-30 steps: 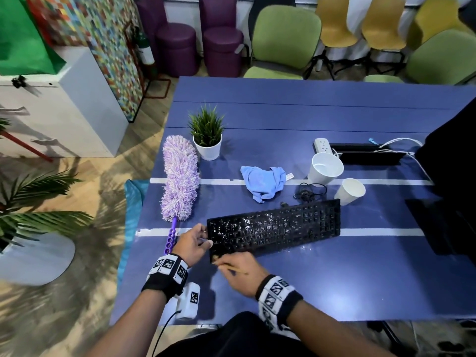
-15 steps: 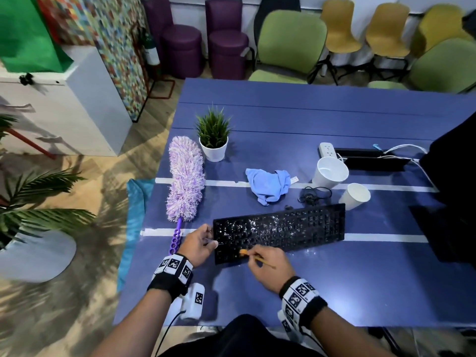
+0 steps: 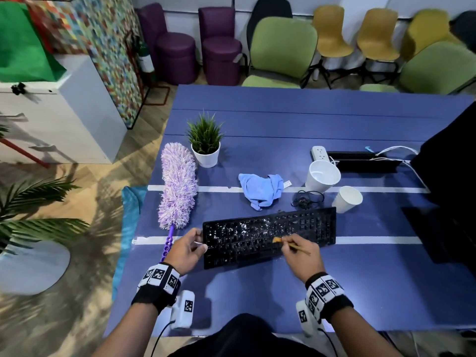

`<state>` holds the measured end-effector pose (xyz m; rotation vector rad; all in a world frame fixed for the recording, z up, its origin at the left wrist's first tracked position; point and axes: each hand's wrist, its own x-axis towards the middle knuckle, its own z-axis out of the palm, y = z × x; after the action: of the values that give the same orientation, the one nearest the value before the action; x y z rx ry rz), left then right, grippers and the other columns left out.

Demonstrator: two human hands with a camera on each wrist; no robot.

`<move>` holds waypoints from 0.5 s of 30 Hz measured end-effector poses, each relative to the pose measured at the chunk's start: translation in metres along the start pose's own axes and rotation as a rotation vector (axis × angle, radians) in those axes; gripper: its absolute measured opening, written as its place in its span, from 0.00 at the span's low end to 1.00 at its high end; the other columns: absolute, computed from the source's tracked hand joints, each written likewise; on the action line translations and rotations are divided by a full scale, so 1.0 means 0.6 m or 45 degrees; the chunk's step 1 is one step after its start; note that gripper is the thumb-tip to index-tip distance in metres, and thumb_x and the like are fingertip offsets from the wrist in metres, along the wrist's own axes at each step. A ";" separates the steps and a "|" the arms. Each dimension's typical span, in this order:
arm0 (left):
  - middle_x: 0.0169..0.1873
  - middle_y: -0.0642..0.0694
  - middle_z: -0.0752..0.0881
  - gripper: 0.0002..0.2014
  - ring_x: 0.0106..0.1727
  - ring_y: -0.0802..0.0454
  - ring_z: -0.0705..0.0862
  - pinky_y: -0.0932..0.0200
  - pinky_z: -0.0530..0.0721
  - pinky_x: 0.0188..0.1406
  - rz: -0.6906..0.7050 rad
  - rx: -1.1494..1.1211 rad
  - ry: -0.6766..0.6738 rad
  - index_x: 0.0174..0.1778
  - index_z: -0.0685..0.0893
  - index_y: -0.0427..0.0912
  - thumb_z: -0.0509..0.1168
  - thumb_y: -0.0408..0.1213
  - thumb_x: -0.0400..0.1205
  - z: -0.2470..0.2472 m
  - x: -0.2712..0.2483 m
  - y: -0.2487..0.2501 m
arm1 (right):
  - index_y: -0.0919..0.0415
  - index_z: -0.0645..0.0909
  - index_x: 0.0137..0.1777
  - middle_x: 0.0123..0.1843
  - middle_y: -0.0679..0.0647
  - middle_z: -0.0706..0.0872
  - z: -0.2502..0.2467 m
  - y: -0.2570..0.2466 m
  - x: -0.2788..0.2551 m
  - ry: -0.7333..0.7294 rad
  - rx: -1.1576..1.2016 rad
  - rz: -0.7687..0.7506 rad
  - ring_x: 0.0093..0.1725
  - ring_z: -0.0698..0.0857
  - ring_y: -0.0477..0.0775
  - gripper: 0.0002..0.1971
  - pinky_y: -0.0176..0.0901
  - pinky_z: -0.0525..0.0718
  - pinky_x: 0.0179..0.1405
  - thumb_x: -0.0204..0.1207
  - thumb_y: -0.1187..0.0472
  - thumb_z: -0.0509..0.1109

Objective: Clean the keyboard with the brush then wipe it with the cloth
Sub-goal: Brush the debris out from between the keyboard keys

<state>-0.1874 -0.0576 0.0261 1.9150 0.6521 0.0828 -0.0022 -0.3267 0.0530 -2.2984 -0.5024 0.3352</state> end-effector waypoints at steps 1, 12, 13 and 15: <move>0.36 0.61 0.84 0.11 0.38 0.63 0.84 0.64 0.79 0.50 -0.007 0.000 0.005 0.52 0.76 0.44 0.66 0.26 0.79 -0.001 0.000 0.002 | 0.41 0.82 0.33 0.29 0.42 0.87 -0.008 0.009 0.005 0.035 -0.001 0.060 0.30 0.86 0.45 0.11 0.43 0.86 0.30 0.73 0.59 0.71; 0.38 0.53 0.81 0.12 0.36 0.64 0.80 0.64 0.78 0.49 -0.040 -0.135 0.075 0.52 0.75 0.50 0.66 0.37 0.74 -0.001 -0.011 0.040 | 0.40 0.82 0.32 0.32 0.41 0.88 -0.044 0.043 0.029 -0.004 0.051 0.096 0.32 0.86 0.40 0.14 0.38 0.86 0.36 0.73 0.62 0.72; 0.39 0.51 0.79 0.13 0.36 0.64 0.80 0.63 0.78 0.50 -0.045 -0.148 0.089 0.52 0.75 0.50 0.65 0.38 0.72 0.000 -0.012 0.039 | 0.42 0.82 0.31 0.33 0.42 0.88 -0.051 0.050 0.034 0.052 0.044 0.193 0.35 0.87 0.45 0.13 0.41 0.87 0.39 0.72 0.61 0.71; 0.40 0.49 0.78 0.13 0.36 0.66 0.80 0.65 0.78 0.50 -0.057 -0.159 0.107 0.52 0.76 0.50 0.65 0.38 0.72 0.002 -0.014 0.043 | 0.44 0.82 0.31 0.34 0.46 0.89 -0.060 0.052 0.040 0.135 0.026 0.271 0.37 0.88 0.52 0.11 0.45 0.88 0.42 0.70 0.60 0.71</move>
<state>-0.1840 -0.0700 0.0500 1.7833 0.7284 0.1725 0.0410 -0.3582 0.0528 -2.3397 -0.2008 0.3174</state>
